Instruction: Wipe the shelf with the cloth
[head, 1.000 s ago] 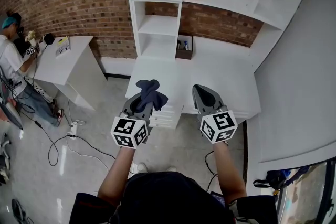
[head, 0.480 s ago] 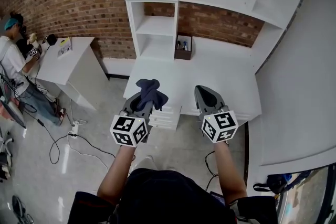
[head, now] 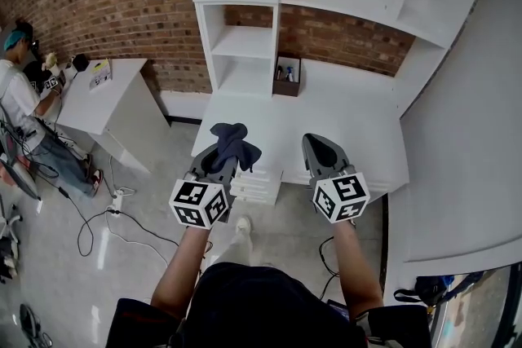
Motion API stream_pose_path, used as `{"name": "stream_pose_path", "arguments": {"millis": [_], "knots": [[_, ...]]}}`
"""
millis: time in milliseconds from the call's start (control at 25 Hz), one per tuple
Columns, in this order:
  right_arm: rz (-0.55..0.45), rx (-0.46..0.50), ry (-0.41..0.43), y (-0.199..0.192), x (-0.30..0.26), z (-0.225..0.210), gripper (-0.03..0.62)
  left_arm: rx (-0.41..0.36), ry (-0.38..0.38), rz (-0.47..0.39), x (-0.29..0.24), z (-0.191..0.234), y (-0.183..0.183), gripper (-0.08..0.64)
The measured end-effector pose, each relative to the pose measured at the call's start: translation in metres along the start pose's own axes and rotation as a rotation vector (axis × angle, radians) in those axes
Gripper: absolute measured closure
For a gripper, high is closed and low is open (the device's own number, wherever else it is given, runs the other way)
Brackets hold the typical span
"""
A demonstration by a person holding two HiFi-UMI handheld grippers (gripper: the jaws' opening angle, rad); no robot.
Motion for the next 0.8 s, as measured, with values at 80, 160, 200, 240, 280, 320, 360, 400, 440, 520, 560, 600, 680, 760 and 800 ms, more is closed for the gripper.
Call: {"name": "stream_pose_path", "arguments": {"millis": [80,160,200,240,280,320,360,400,440,520,560,600,680,760,800], "knots": [[0.007,0.001,0.002,-0.003,-0.007,-0.003,0.578,0.003,0.001,0.001,-0.008,0.004,-0.001,0.489],[0.01,0.001,0.002,-0.004,-0.015,-0.008,0.578,0.002,-0.003,0.003,-0.017,0.007,-0.001,0.49],[0.009,0.001,0.002,-0.004,-0.02,-0.011,0.578,0.0,-0.005,0.003,-0.022,0.01,-0.001,0.489],[0.007,0.0,0.002,-0.004,-0.025,-0.014,0.578,-0.002,-0.006,0.003,-0.026,0.012,-0.001,0.489],[0.004,0.0,0.001,-0.004,-0.03,-0.017,0.578,-0.003,-0.006,0.003,-0.031,0.015,-0.001,0.489],[0.001,0.0,0.001,-0.004,-0.035,-0.02,0.578,-0.005,-0.006,0.003,-0.037,0.018,-0.001,0.489],[-0.002,0.0,0.0,-0.004,-0.04,-0.023,0.578,-0.009,-0.007,0.004,-0.042,0.021,-0.002,0.489],[-0.004,-0.001,-0.003,-0.004,-0.045,-0.026,0.578,-0.015,-0.006,0.006,-0.047,0.025,-0.002,0.489],[-0.006,-0.003,-0.006,-0.004,-0.05,-0.03,0.578,-0.019,-0.006,0.009,-0.053,0.028,-0.003,0.489],[-0.007,-0.007,-0.012,-0.003,-0.061,-0.036,0.578,-0.004,-0.008,0.015,-0.064,0.035,-0.004,0.491],[-0.006,-0.007,-0.014,-0.003,-0.067,-0.04,0.578,0.01,-0.01,0.016,-0.07,0.038,-0.003,0.489],[-0.003,-0.007,-0.015,-0.004,-0.073,-0.043,0.578,0.019,-0.01,0.016,-0.076,0.042,-0.003,0.489],[0.007,-0.006,-0.015,-0.005,-0.086,-0.05,0.578,0.017,-0.009,0.019,-0.088,0.05,-0.002,0.489],[0.015,-0.004,-0.019,-0.006,-0.099,-0.056,0.578,0.015,-0.013,0.024,-0.101,0.058,0.0,0.491],[0.015,-0.004,-0.024,-0.006,-0.105,-0.058,0.578,0.015,-0.016,0.027,-0.107,0.063,0.001,0.491]]}}
Point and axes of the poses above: the fingertips, and each gripper's own axes: x backward along the fingers, z to its left, y out of its top, the point moved 1 cm from there along x, backward along the fingers, and after that the axes turned 7 degrees about -z, right-handed, at the moved point
